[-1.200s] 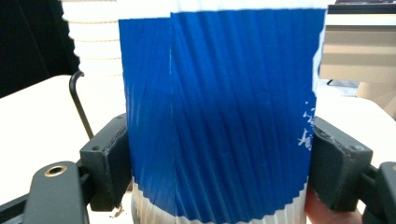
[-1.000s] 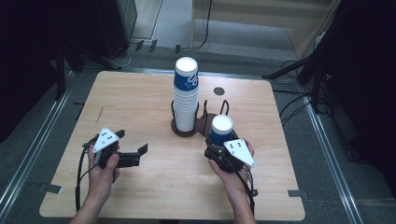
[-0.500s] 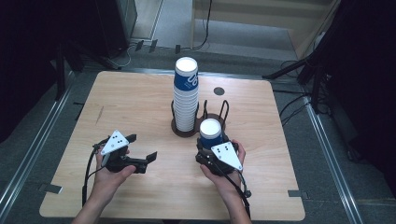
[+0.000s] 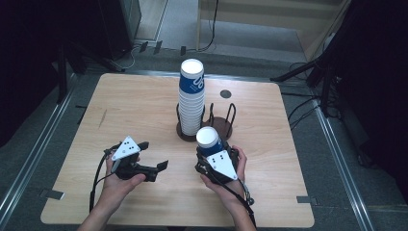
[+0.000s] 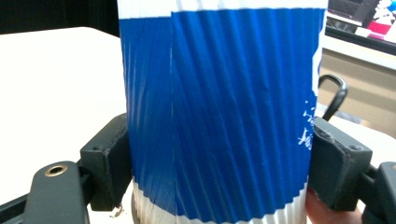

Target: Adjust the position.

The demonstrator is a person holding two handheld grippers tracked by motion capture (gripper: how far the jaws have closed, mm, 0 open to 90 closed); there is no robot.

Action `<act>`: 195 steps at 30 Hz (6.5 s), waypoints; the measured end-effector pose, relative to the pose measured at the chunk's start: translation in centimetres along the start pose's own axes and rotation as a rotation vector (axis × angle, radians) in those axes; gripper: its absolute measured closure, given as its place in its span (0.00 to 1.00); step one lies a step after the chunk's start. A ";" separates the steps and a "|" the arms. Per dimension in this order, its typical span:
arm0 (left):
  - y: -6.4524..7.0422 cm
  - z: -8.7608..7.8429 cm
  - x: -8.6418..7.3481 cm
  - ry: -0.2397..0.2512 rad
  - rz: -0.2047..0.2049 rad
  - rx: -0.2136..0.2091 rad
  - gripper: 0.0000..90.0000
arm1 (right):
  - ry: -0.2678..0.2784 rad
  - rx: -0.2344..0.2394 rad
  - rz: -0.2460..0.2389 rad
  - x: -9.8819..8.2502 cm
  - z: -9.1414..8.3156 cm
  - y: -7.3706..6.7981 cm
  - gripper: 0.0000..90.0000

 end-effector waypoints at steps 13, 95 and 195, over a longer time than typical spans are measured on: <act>1.3 0.1 0.5 0.004 0.020 -0.054 0.07 | 0.017 0.033 -0.128 -0.4 -0.2 -2.1 0.22; 4.5 -0.2 0.8 -0.011 0.133 -0.212 0.30 | 0.127 0.180 -0.615 -0.8 -1.7 -8.3 0.21; 3.1 -0.6 2.2 0.395 0.057 -0.042 0.33 | -0.048 0.214 1.032 3.7 -3.8 -3.8 0.00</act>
Point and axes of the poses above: each handheld gripper's, and its own axes: z roughly forward along the jaws, x roughly out of its top, y roughly to its right, the point moved 6 cm from there along z, roughly forward along the jaws, and after that the axes turned 1 degree about -x, right-handed, at the moved point
